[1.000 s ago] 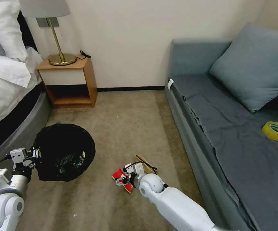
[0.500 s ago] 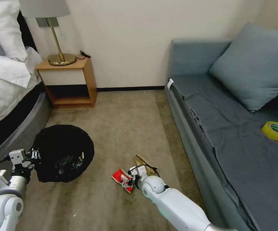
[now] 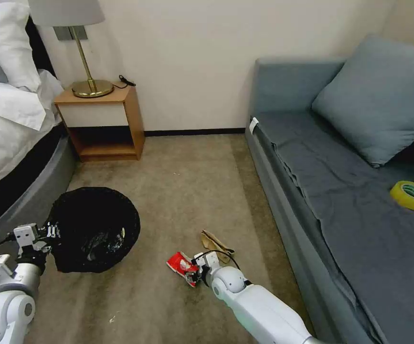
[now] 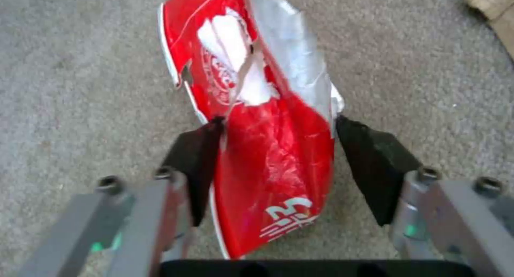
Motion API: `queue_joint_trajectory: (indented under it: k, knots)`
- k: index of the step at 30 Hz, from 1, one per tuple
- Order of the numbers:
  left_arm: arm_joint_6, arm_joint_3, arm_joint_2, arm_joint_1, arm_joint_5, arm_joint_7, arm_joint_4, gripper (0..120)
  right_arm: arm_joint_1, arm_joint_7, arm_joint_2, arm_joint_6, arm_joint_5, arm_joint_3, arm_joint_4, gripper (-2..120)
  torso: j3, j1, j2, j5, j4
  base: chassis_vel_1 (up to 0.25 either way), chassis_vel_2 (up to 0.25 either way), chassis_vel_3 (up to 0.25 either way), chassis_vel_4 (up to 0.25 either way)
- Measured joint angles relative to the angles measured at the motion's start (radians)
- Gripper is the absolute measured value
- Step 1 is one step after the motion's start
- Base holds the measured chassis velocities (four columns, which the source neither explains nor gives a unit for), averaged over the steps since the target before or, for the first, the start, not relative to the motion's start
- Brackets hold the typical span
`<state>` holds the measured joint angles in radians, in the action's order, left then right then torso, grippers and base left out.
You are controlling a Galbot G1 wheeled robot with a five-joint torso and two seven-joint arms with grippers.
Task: Pick up the trash bin, then pick up the garbage on the floor and place it into the trash bin.
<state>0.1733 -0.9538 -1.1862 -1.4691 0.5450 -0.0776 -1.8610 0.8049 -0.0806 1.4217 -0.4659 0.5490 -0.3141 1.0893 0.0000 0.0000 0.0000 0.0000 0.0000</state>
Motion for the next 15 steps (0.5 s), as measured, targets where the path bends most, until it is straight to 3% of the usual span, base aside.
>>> queue_joint_trajectory:
  k: [15]
  knots:
    - [-0.006,-0.008,-0.004,-0.010,0.002,-0.006,0.001,4,0.004,-0.002,0.010,0.028,-0.015,0.001,-0.005,1,0.000,0.000,0.000,0.0001,0.0001,0.000,0.000,0.000,0.000]
